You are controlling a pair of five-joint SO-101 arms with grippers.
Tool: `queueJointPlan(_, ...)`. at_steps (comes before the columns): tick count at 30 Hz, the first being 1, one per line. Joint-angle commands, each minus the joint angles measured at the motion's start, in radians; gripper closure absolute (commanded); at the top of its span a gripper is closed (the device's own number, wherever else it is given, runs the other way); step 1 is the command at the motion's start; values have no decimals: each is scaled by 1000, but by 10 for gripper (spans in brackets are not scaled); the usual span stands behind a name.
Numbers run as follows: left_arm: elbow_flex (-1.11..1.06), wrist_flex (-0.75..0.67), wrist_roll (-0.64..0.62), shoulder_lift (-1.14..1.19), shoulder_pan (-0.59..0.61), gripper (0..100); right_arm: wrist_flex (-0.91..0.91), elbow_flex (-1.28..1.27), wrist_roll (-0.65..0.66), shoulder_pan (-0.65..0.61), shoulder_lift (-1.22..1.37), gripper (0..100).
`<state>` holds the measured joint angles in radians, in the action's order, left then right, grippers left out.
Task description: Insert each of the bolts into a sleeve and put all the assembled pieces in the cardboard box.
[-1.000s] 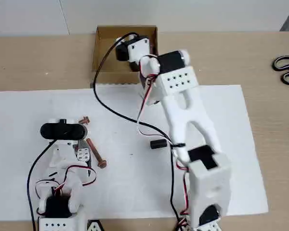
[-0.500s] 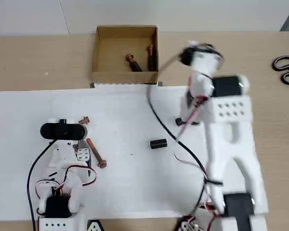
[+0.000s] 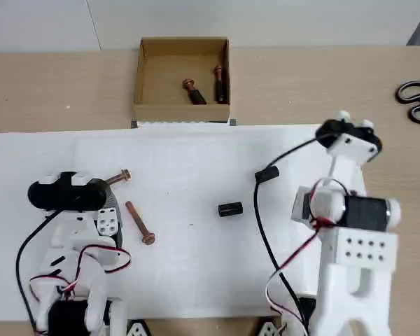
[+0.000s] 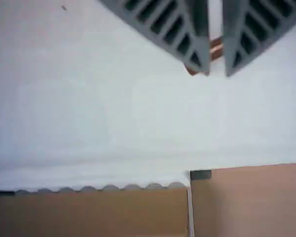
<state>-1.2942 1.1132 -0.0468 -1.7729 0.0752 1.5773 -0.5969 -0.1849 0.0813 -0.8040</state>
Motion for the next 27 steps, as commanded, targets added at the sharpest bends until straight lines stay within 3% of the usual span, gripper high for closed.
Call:
queueJointPlan(1, 127, 29, -2, 103, 8, 994, -19, -29, -11, 35, -84, 995)
queueJointPlan(6, 348, 68, -5, 370, 8, 994, -19, -83, -15, 47, -150, 995)
queueJointPlan(14, 786, 316, -58, 941, 8, 994, -19, -91, -15, 134, -214, 995)
queueJointPlan(20, 1046, 473, 68, 1264, 6, 994, -19, -91, -11, 205, -219, 995)
queueJointPlan(27, 1139, 485, 276, 1476, 6, 994, -19, -91, -11, 202, -219, 995)
